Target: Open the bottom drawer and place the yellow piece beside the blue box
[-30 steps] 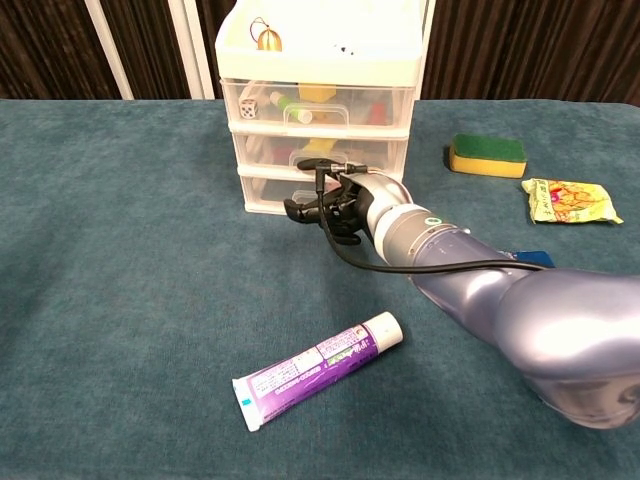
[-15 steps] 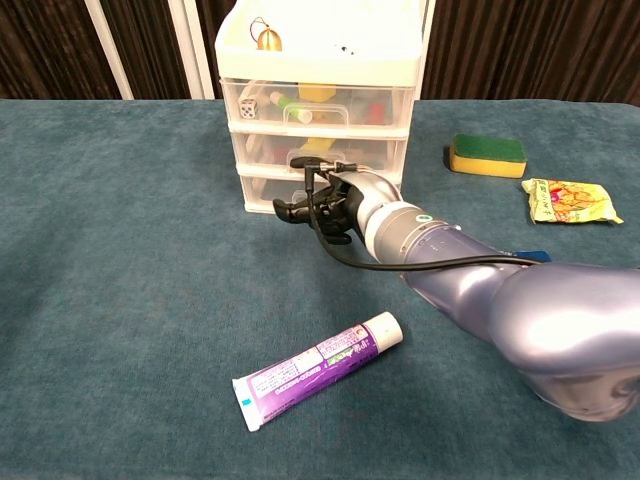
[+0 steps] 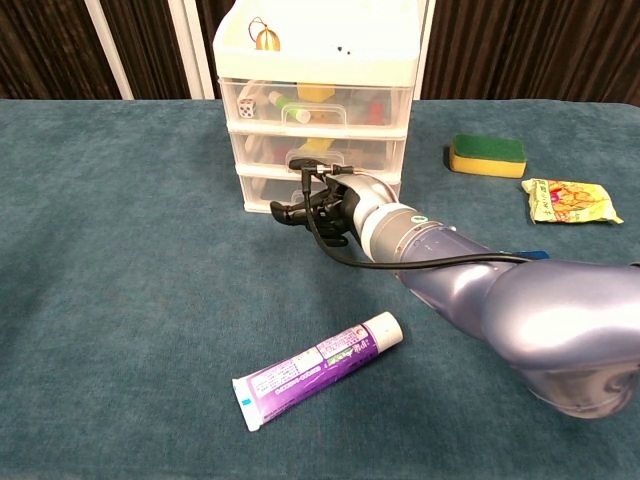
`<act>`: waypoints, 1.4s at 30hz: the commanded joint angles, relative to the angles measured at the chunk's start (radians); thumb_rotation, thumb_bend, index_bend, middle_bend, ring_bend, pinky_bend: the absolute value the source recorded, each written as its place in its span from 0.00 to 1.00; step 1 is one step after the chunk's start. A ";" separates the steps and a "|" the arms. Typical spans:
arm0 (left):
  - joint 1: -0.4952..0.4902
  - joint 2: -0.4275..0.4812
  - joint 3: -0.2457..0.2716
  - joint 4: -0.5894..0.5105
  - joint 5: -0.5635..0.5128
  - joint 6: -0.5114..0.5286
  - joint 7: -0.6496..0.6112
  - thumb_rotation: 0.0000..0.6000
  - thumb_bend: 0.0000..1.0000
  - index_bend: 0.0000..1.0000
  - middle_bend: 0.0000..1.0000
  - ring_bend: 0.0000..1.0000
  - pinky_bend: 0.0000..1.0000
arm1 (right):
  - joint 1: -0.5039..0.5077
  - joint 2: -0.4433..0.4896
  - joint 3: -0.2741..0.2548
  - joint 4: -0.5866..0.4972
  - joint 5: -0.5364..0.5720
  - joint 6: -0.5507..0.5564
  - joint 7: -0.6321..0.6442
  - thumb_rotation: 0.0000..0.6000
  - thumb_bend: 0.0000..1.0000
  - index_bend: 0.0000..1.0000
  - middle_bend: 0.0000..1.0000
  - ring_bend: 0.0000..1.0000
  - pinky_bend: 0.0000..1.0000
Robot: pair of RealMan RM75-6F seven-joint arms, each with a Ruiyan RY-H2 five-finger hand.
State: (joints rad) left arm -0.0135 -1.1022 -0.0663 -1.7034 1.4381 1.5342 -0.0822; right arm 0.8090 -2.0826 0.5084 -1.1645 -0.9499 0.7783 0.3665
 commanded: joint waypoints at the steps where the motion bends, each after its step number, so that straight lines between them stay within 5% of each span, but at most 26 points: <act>1: 0.000 -0.001 0.000 0.001 0.000 0.001 0.000 1.00 0.48 0.06 0.00 0.00 0.00 | 0.000 0.003 0.000 -0.003 -0.005 -0.003 0.007 1.00 0.50 0.03 0.97 0.98 1.00; 42: 0.003 0.002 -0.003 -0.001 -0.010 -0.002 0.003 1.00 0.48 0.06 0.01 0.00 0.00 | -0.018 0.029 -0.046 -0.052 -0.053 -0.023 0.057 1.00 0.50 0.12 0.97 0.98 1.00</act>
State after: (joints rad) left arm -0.0103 -1.0997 -0.0690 -1.7048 1.4280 1.5322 -0.0793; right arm 0.7917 -2.0542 0.4624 -1.2157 -1.0021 0.7553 0.4231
